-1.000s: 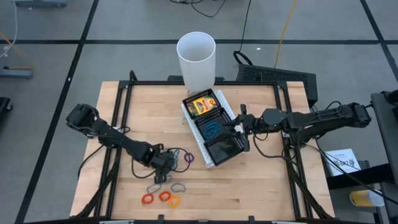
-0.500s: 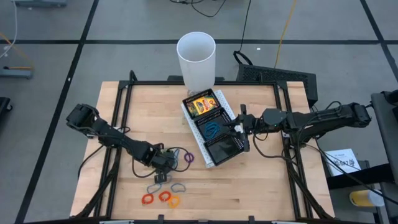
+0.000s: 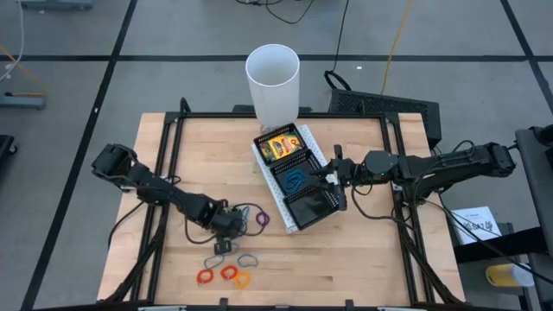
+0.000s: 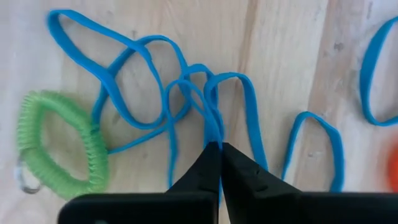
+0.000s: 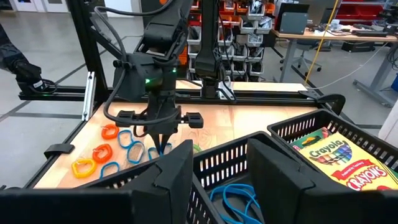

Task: Pick & Place Office Desk Supplies
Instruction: Put the blue rubber band into the middle black bin on the shelf

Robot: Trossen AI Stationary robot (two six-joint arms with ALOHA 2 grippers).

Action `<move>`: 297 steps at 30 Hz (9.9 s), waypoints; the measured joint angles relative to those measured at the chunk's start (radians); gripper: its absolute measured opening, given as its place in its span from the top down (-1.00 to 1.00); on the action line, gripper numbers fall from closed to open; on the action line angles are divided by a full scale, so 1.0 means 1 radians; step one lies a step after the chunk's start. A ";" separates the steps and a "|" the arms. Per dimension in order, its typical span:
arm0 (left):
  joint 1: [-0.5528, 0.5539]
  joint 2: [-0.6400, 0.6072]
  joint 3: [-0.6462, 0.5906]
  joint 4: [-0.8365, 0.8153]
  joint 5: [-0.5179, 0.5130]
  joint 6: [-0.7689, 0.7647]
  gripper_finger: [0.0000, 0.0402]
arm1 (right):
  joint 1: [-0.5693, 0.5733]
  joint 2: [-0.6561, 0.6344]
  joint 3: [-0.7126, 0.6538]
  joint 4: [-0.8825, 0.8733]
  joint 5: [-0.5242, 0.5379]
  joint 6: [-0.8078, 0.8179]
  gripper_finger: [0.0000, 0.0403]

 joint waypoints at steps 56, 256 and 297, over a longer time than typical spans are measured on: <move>0.011 -0.418 0.000 0.048 -0.262 0.080 0.86 | 0.000 0.000 0.000 0.000 0.000 -0.004 0.31; 0.279 -0.210 0.234 0.666 0.045 0.659 -0.07 | -0.046 0.230 0.041 0.385 -0.234 -0.005 1.00; 0.304 -0.515 -0.198 0.708 -0.368 0.333 -0.11 | -0.173 0.187 0.041 0.023 -0.105 0.031 0.27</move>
